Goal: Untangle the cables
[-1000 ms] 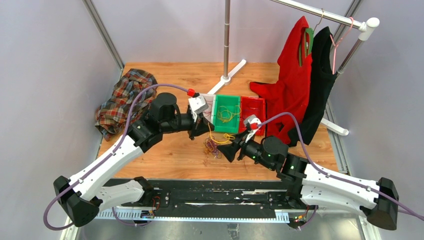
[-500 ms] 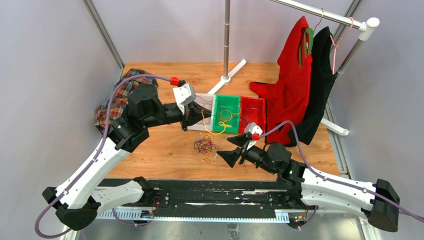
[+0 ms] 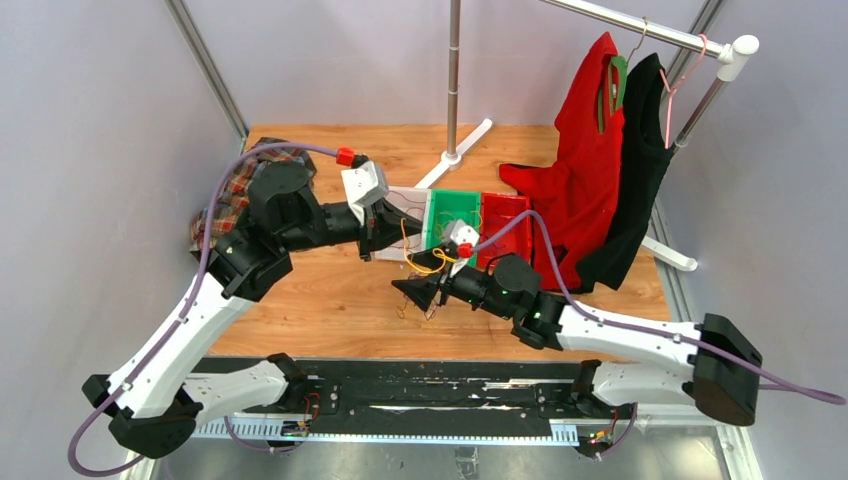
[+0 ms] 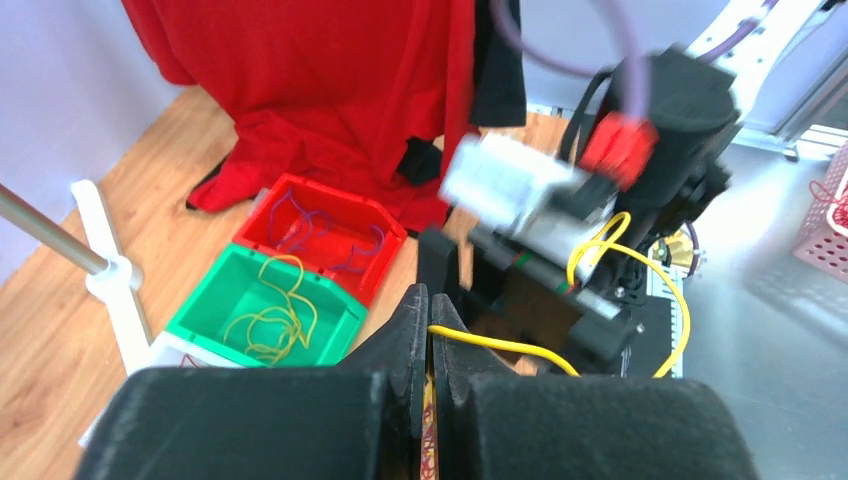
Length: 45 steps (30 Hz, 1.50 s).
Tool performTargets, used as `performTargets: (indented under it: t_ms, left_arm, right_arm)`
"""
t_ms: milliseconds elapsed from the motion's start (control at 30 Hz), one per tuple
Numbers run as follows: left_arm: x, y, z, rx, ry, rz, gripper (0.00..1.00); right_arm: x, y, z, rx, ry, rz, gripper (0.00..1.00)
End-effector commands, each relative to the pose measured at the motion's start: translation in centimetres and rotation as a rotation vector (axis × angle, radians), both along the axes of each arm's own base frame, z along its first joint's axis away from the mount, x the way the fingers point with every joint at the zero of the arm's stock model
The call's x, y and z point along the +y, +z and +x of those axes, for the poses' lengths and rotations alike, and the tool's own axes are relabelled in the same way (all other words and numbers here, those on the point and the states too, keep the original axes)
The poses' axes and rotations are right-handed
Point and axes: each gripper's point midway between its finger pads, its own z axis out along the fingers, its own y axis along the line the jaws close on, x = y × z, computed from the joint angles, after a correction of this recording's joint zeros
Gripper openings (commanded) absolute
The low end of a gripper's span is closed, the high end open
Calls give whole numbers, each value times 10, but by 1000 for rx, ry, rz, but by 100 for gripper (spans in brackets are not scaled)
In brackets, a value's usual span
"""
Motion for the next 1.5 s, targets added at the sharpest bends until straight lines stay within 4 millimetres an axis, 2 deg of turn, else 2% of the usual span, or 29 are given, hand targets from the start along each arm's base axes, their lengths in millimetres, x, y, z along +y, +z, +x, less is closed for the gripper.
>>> performTargets:
  t_ms: [0, 233, 433, 567, 867, 967, 1100, 1167, 1267, 1367, 1467]
  left_arm:
    - [2, 36, -14, -36, -51, -63, 0]
    - [3, 65, -31, -28, -107, -116, 0]
    - [7, 103, -32, -85, -84, -183, 0]
    - [14, 147, -30, -186, -44, -246, 0]
    - [34, 251, -9, -415, 134, -463, 0]
    - [45, 283, -10, -496, 176, -526, 0]
    - [53, 314, -7, -601, 223, -554, 0]
    - [50, 317, -5, -617, 217, -550, 1]
    - [41, 305, 2, -591, 206, -530, 0]
    - [32, 281, 13, -559, 206, -492, 0]
    - [22, 250, 28, -513, 214, -437, 0]
  right_arm:
    - [8, -1, 20, -29, -60, 16, 56]
    - [11, -38, 32, 16, -108, -32, 36]
    - [3, -79, 34, 89, -143, -78, 24]
    - [-9, -112, 32, 146, -174, -101, 20]
    - [-27, -174, 23, 258, -207, -162, 23]
    - [-30, -189, 19, 295, -206, -179, 23]
    - [-34, -203, 15, 321, -208, -191, 24]
    - [-34, -202, 14, 320, -200, -181, 27]
    - [-33, -192, 13, 325, -196, -165, 34]
    - [-34, -173, 13, 333, -198, -151, 44]
    - [-37, -139, 12, 321, -197, -126, 52]
